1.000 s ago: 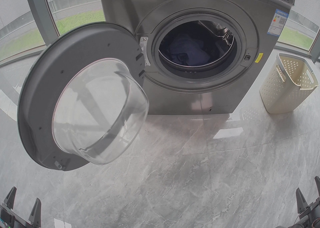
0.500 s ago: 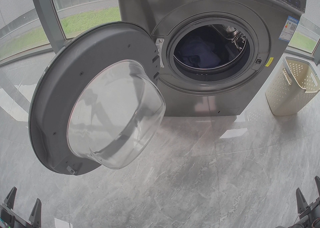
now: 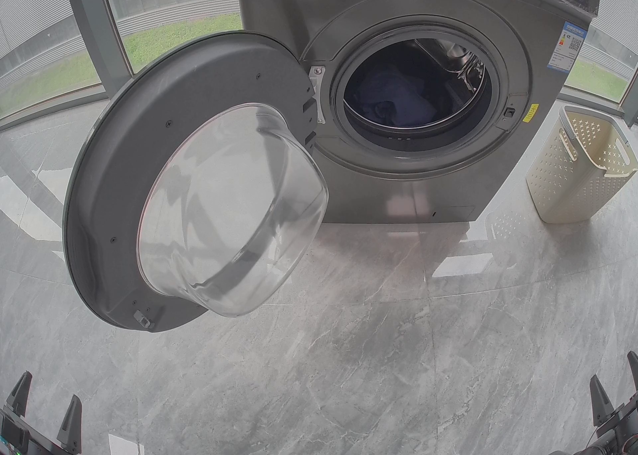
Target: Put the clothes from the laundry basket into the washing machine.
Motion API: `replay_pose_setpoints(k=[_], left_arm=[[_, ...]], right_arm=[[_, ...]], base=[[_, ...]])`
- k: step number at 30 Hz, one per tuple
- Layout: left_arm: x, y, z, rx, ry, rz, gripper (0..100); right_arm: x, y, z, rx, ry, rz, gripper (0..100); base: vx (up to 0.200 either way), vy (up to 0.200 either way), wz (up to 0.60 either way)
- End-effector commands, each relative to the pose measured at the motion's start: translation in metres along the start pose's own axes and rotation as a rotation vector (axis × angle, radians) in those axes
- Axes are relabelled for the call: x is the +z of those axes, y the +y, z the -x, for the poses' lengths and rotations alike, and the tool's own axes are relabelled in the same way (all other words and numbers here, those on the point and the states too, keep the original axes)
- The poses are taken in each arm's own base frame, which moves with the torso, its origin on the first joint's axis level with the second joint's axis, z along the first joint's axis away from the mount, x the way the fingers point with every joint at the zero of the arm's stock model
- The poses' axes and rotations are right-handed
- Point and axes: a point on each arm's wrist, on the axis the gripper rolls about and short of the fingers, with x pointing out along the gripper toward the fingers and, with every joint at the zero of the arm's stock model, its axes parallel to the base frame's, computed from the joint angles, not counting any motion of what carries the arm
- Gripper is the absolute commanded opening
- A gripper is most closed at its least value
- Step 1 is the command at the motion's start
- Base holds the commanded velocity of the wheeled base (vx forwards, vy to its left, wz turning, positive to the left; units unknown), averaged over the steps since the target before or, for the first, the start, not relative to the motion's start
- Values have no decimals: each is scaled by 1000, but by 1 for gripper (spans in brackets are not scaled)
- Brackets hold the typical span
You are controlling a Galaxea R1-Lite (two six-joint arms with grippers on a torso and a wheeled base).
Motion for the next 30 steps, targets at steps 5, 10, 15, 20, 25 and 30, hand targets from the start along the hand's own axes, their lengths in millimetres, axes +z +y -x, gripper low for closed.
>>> replay_pose_setpoints(k=[5, 10, 15, 20, 25, 30], left_arm=[[53, -3, 7, -96, -139, 51, 100], [71, -6, -18, -205, -13, 51, 100], [91, -10, -50, -324, 22, 54, 100], [104, -15, -86, -405, 71, 69, 100], [120, -17, -122, -406, 58, 67, 100], [131, -19, -148, -404, 63, 65, 100]], right_arm=[[-5, 0, 0, 0, 2, 0, 100], [-5, 0, 0, 0, 2, 0, 100], [-5, 0, 0, 0, 2, 0, 100], [-5, 0, 0, 0, 2, 2, 100], [-5, 0, 0, 0, 2, 0, 100], [-5, 0, 0, 0, 2, 2, 100]], base=[[0, 0, 0], [0, 0, 0], [0, 0, 0], [0, 0, 0], [0, 0, 0], [0, 0, 0]])
